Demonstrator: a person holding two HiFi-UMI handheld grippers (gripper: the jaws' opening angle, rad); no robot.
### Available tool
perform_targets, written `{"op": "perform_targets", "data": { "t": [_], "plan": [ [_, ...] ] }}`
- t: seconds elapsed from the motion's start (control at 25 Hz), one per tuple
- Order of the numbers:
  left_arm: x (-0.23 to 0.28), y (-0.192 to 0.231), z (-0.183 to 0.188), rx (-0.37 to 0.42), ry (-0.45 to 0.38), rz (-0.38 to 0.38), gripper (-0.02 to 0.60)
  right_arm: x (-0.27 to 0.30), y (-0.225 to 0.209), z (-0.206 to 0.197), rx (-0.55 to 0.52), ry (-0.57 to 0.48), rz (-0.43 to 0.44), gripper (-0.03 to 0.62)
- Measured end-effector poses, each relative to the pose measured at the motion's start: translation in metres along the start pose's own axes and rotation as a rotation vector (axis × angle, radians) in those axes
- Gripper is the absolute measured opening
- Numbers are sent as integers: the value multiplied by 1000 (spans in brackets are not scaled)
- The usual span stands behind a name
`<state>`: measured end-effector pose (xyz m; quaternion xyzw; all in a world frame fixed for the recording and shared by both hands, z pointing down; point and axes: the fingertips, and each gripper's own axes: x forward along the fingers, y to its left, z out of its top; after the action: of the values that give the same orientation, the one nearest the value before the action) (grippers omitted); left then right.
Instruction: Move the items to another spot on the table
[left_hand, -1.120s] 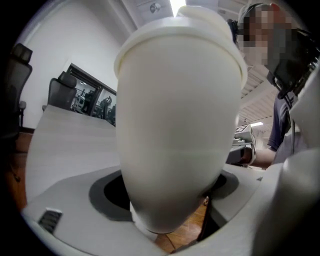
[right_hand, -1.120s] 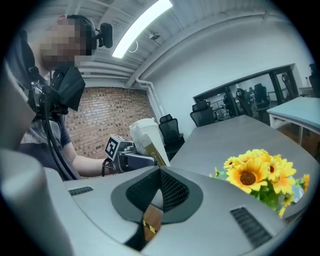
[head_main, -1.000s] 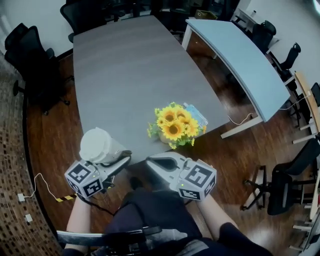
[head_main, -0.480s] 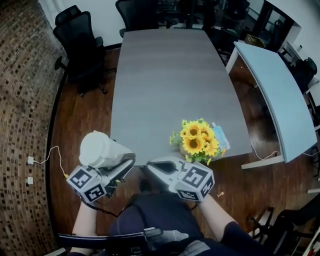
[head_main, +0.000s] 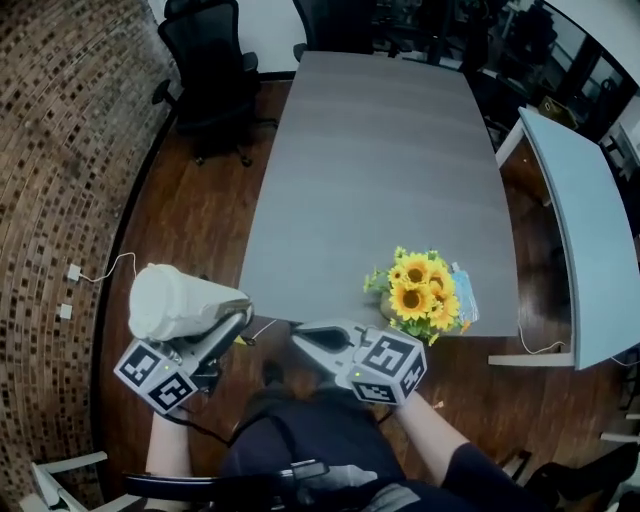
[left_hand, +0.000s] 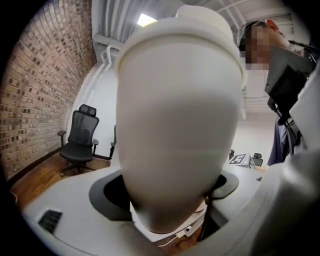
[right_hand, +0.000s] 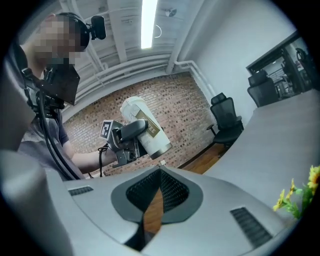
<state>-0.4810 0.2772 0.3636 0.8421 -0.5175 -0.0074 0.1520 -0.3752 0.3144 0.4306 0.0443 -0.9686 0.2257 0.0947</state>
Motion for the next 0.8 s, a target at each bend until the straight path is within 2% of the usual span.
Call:
{"op": "perform_targets", "data": {
  "t": [0.32,0.52,0.8],
  "plan": [
    [-60,29,3,-14,-61,98,423,42,25,2,-39,59,77,-17],
    [-108,63,-1,-19,-77,95,423,96,56,-1,-82,118,85,-17],
    [-182,121,14,-7,-116,71,423,181,102,1,-126,152,86,-17]
  ]
}}
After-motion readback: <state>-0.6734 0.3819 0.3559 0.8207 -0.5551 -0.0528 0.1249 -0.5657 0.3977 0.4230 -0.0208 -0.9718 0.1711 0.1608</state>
